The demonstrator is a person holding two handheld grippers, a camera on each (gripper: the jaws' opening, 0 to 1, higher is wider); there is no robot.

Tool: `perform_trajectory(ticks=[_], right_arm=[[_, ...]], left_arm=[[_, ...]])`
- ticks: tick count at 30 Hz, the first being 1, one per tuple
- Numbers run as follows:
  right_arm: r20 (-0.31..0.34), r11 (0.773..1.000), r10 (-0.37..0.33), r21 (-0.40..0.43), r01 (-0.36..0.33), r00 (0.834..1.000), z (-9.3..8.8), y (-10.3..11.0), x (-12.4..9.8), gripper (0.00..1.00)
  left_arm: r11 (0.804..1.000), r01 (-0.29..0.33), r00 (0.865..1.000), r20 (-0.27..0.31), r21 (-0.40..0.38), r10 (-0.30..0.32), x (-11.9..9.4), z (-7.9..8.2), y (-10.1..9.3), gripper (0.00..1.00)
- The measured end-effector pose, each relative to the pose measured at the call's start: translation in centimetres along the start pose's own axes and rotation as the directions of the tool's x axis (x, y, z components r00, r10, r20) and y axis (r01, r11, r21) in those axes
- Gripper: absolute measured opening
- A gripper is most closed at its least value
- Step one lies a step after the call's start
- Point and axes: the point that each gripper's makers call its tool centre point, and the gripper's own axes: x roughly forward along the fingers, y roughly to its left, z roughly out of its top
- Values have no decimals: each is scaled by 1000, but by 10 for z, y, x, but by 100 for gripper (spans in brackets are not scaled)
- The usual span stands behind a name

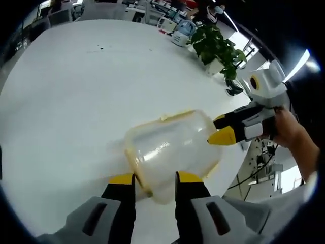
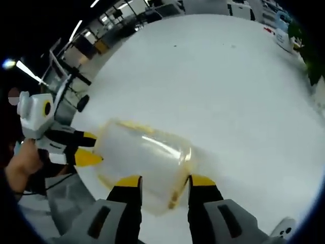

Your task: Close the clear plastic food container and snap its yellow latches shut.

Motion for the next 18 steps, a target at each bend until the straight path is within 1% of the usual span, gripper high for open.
perform_trajectory(ticks=[10, 11, 18], right_arm=[[6, 1000, -14, 21, 14, 1000, -5, 1, 0, 33], [4, 1000, -17, 23, 17, 1000, -5, 1, 0, 33], [13, 999, -27, 44, 26, 1000, -6, 0, -1, 33]], left_arm=[[1000, 10, 1000, -13, -1, -10, 0, 0, 0, 28], [1000, 5, 1000, -4, 5, -5, 0, 2, 1, 28], [1000, 15, 1000, -23, 10, -15, 1, 2, 2, 28]])
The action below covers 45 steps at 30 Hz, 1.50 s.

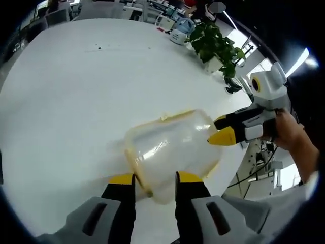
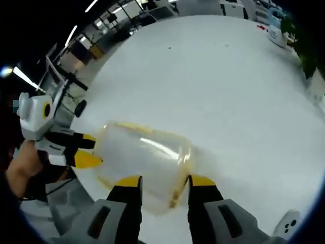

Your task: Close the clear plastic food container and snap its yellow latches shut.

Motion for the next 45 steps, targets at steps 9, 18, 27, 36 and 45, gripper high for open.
perform_trajectory(ticks=[9, 18, 27, 36, 45], right_arm=[[-6, 1000, -1, 7, 1, 1000, 1, -2, -1, 34], [-22, 999, 20, -47, -21, 1000, 2, 0, -2, 36], [-47, 984, 33, -174, -41, 998, 3, 1, -4, 45], [-69, 965, 41, -255, -57, 997, 1, 6, -5, 45], [-106, 918, 28, -390, -68, 994, 0, 4, -7, 45]], left_arm=[[1000, 5, 1000, 15, 7, -5, -1, 1, 1, 30], [999, 14, 1000, 22, 37, -15, -2, 3, 2, 33], [998, 25, 999, 31, 66, -28, -5, 5, -1, 35], [992, 43, 999, 11, 120, -45, -7, 6, -2, 37], [958, 34, 999, -27, 286, -28, -12, 5, -1, 38]])
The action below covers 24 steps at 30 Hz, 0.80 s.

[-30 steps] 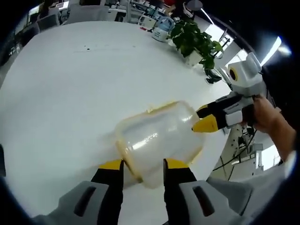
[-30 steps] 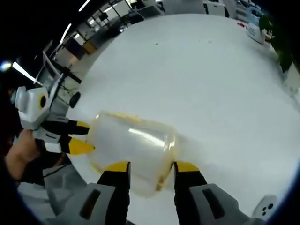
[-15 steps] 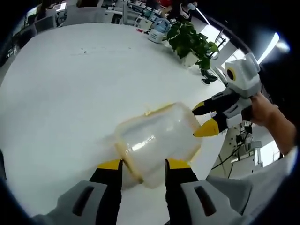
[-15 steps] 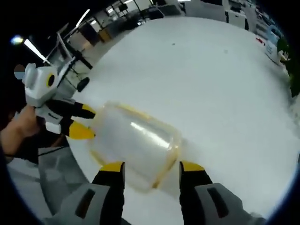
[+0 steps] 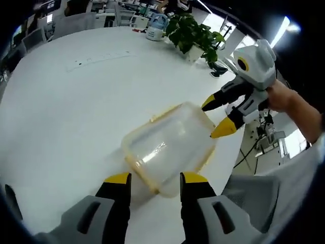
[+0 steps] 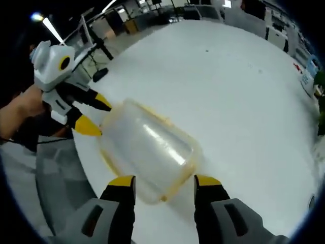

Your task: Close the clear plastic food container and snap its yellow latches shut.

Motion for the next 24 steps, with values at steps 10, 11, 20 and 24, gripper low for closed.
perform_trajectory(ticks=[10, 11, 20, 24], right_arm=[[13, 994, -16, -108, 17, 1000, 11, 0, -7, 44], [12, 993, -20, -113, 21, 1000, 11, 0, -7, 45], [9, 986, -30, -162, 31, 999, 14, -2, -9, 43], [-1, 980, -38, -195, 37, 999, 13, -2, -10, 43]], left_arm=[[987, -27, 999, -23, 157, 31, -7, 3, 5, 40], [987, -26, 999, -20, 158, 29, -7, 4, 5, 40], [972, -7, 1000, -8, 236, 9, -9, 10, 0, 39], [965, -2, 1000, -15, 261, 7, -8, 11, -1, 39]])
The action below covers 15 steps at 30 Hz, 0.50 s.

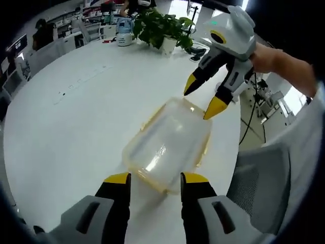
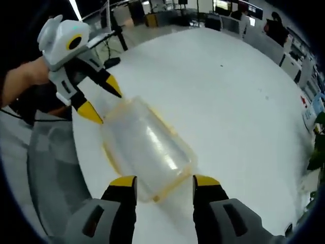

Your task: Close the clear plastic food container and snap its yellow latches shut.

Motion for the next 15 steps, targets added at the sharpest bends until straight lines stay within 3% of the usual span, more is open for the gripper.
perform_trajectory(ticks=[15], right_arm=[[-20, 995, 12, -95, -14, 1000, 4, 2, 1, 40]], left_arm=[[988, 7, 1000, 10, 157, -9, 1, 11, -5, 36]])
